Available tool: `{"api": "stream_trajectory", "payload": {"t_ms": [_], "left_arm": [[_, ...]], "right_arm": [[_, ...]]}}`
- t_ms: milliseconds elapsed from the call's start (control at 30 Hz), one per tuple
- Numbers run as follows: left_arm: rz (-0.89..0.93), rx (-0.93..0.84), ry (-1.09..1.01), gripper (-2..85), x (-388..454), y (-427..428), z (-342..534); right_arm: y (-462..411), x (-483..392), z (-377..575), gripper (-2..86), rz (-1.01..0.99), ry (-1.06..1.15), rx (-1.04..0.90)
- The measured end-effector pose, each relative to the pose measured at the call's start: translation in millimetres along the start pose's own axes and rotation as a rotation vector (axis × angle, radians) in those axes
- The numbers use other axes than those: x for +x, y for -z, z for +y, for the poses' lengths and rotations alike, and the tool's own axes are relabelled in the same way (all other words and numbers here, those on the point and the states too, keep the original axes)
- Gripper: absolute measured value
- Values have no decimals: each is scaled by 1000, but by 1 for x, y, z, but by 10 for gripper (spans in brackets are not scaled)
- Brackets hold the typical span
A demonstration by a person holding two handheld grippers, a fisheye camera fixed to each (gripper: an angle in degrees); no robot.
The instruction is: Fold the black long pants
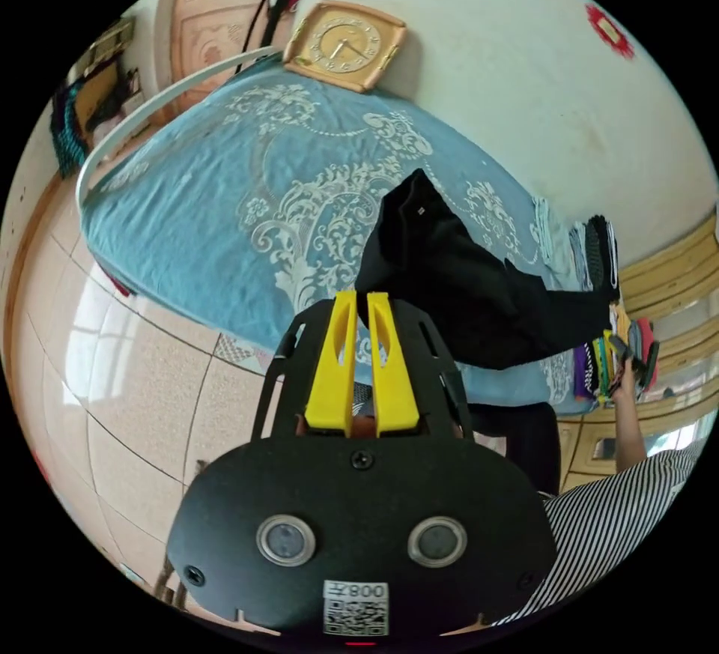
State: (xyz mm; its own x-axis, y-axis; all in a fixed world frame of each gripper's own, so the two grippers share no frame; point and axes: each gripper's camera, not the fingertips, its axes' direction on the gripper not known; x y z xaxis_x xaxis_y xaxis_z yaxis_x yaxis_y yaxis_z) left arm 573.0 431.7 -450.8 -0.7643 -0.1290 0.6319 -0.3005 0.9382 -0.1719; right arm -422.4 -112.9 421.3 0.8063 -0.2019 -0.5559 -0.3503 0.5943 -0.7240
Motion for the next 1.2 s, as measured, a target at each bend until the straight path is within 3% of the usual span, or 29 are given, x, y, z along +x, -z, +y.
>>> {"api": "stream_trajectory", "payload": {"t_ms": [167,233,300,433,567,667,967,1067,1200], "left_arm": [[-35,-41,72,35,-15,-24,14],[-44,-28,69,39,-15,-24,14],[-35,-9,44,45,-11,-23,9],[23,14,-61,69,14,-34,-19],[51,12,-151,75,47,-53,-52],[11,66,-203,75,70,-54,-73],[-115,100,50,67,35,-48,-72],[-111,121,-47,66,55,-54,-85],[-26,24,-346,70,131,-106,-141]], "right_arm": [[-59,49,72,22,186,-259,-281],[-65,42,87,30,172,-259,-271],[-69,24,90,42,114,-213,-246],[-95,-76,65,64,-39,164,-204],[-148,-173,43,75,-60,493,-235],[-189,-211,38,79,-23,607,-280],[-258,-218,59,70,0,639,-331],[-271,-212,66,63,-9,642,-324],[-288,-204,74,33,-25,641,-325]]}}
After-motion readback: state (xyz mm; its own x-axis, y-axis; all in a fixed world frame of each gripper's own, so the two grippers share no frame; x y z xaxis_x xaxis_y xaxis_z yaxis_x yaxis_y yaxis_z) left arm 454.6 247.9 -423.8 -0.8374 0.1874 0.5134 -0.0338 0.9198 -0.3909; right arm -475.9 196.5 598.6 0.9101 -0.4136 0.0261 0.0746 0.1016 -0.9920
